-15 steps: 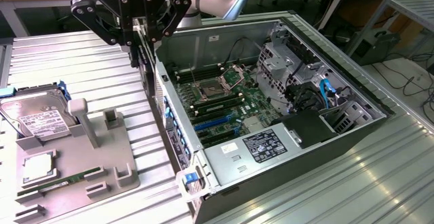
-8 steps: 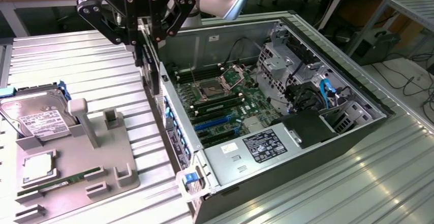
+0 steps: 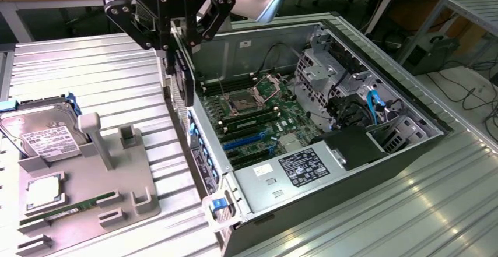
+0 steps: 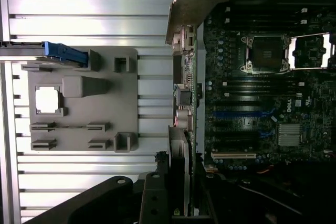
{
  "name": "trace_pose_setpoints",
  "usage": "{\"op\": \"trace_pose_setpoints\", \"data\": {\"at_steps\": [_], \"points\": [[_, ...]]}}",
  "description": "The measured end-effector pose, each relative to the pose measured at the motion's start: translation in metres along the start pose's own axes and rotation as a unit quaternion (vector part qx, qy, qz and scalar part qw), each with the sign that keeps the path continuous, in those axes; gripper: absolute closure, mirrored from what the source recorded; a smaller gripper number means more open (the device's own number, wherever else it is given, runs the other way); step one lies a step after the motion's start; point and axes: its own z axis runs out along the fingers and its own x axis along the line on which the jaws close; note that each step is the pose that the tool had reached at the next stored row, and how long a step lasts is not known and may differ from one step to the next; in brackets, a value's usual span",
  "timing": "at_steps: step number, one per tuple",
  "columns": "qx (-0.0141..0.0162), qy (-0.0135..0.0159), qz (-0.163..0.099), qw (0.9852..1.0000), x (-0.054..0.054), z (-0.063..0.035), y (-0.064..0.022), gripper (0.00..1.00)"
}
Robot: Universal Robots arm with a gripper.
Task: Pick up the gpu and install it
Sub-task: 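Pick up the gpu and move the gpu toward the slot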
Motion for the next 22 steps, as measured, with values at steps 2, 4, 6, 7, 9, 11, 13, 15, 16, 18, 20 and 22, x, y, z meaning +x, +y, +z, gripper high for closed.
{"op": "trace_pose_setpoints", "data": {"at_steps": [2,4,6,7,9,11,13,15,16,18,20,22], "points": [[0.0000,0.0000,0.000,1.0000,-0.002,0.0000,0.0000,0.73],[0.0000,0.0000,0.000,1.0000,-0.004,0.0001,0.0000,0.73],[0.0000,0.0000,0.000,1.0000,-0.007,0.0001,0.0000,0.73],[0.0000,0.0000,0.000,1.0000,-0.008,0.0001,0.0000,0.73],[0.0000,0.0000,0.000,1.0000,-0.010,0.0002,-0.0001,0.73],[0.0000,0.0000,0.000,1.0000,-0.012,0.0002,-0.0001,0.73],[0.0000,0.0000,0.000,1.0000,-0.014,0.0002,-0.0001,0.73],[0.0000,0.0000,0.000,1.0000,-0.016,0.0003,-0.0001,0.73],[0.0000,0.0000,0.000,1.0000,-0.017,0.0003,-0.0001,0.73],[0.0000,0.0000,0.000,1.0000,-0.020,0.0003,-0.0001,0.73],[0.0000,0.0000,0.000,1.0000,-0.023,0.0004,-0.0001,0.73],[0.0000,0.0000,0.000,1.0000,-0.025,0.0004,-0.0001,0.73]]}}
